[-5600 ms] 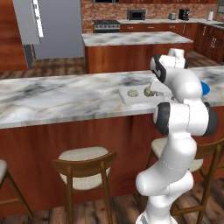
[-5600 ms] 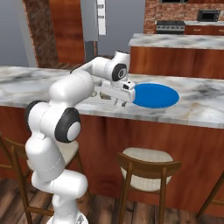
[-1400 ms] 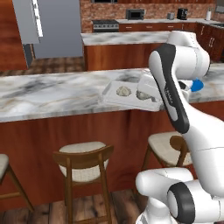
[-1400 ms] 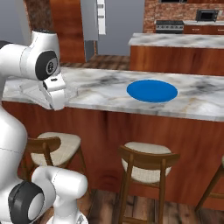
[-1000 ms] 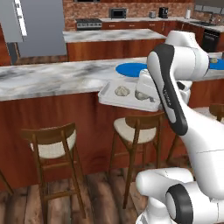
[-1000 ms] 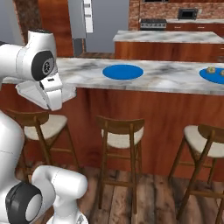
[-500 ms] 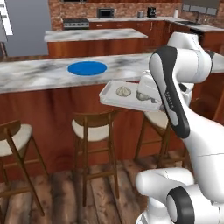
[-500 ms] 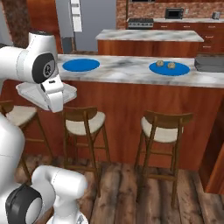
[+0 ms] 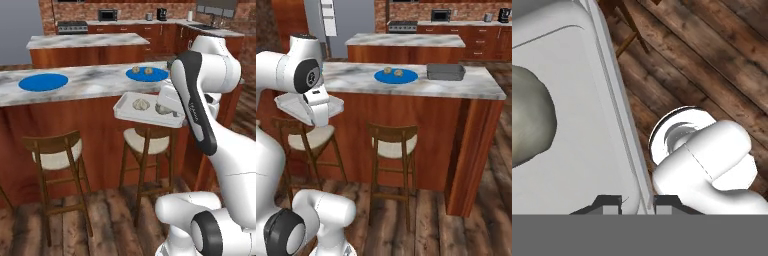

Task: Place two dumplings into each of the tupperware containers and then place the containers in the fridge.

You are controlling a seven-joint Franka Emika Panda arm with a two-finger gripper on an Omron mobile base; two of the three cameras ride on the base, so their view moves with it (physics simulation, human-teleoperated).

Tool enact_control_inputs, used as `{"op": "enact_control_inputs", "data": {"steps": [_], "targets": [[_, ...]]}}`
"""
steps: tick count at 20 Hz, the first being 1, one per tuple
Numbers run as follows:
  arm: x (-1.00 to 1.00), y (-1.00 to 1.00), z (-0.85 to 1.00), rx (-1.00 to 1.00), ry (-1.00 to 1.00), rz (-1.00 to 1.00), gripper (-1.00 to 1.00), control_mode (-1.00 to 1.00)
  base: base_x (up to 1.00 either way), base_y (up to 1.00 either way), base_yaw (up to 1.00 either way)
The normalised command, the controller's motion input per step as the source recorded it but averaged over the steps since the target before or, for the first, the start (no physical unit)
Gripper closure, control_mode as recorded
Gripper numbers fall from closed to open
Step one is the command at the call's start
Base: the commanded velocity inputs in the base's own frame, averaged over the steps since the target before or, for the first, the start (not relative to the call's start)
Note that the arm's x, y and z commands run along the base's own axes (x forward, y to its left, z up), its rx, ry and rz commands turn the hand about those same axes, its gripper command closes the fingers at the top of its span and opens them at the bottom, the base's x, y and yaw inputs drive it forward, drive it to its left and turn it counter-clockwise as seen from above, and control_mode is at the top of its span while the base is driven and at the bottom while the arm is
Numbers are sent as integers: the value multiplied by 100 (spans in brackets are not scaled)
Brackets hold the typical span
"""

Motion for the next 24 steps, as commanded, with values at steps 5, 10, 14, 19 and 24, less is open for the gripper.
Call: {"op": "enact_control_inputs", "data": {"steps": [5,10,14,19,24], "targets": [[0,0,0,0,0,0,100,100,19,-100,0],[0,0,0,0,0,0,100,100,36,-100,0],[0,0,0,0,0,0,100,100,46,-100,0],[0,0,0,0,0,0,100,100,68,-100,2],[0,0,0,0,0,0,100,100,85,-100,3]]}}
